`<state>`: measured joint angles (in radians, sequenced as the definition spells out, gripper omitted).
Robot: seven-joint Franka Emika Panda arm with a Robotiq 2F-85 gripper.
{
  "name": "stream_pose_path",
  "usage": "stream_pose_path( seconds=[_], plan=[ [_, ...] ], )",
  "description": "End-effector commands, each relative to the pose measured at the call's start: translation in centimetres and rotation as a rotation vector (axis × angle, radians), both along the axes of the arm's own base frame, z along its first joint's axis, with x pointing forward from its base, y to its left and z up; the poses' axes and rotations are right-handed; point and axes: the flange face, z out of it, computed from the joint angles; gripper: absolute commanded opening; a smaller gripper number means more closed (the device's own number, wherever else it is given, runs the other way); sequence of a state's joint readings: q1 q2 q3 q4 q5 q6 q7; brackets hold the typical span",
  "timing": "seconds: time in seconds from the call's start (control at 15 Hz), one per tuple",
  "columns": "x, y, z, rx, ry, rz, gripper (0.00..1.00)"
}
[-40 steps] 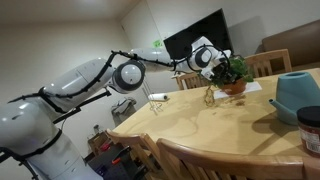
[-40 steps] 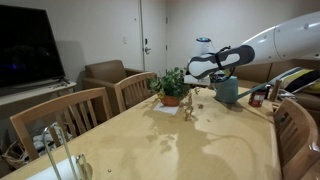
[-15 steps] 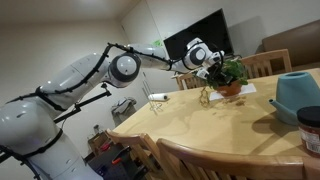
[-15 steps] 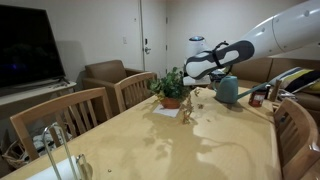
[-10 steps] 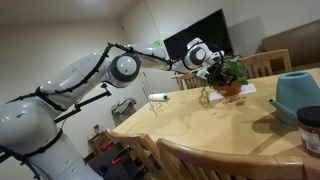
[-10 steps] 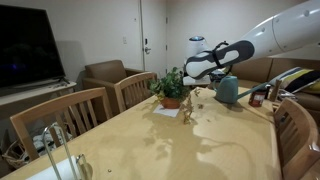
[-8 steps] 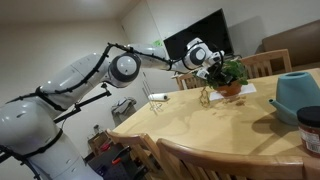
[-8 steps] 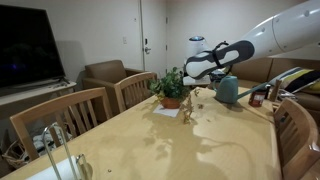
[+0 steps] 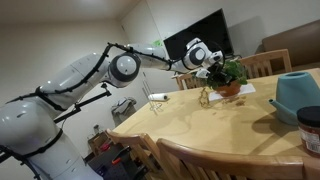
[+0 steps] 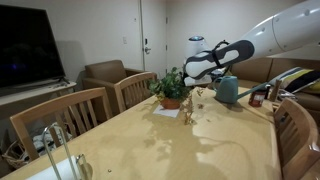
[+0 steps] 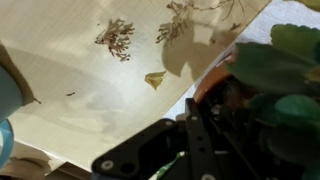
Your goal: Move the flower pot to the left
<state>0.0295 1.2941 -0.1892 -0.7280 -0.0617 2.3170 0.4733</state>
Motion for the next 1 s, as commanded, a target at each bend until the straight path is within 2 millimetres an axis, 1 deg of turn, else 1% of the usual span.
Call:
stream_pose_path(
  seconds=[0.0,0.27,0.53,0.93],
  plan=[
    [-1.4,1.1,-1.6,-0.002,0.118,0.084,0.01],
    [-2.1,1.2,-1.5,0.011,0.177,0.158,0.01],
    [-3.1,1.9,-1.6,-0.002,0.231,0.223,0.01],
    [-4.3,4.7,-2.2,-0.034,0.286,0.313,0.01]
  ],
)
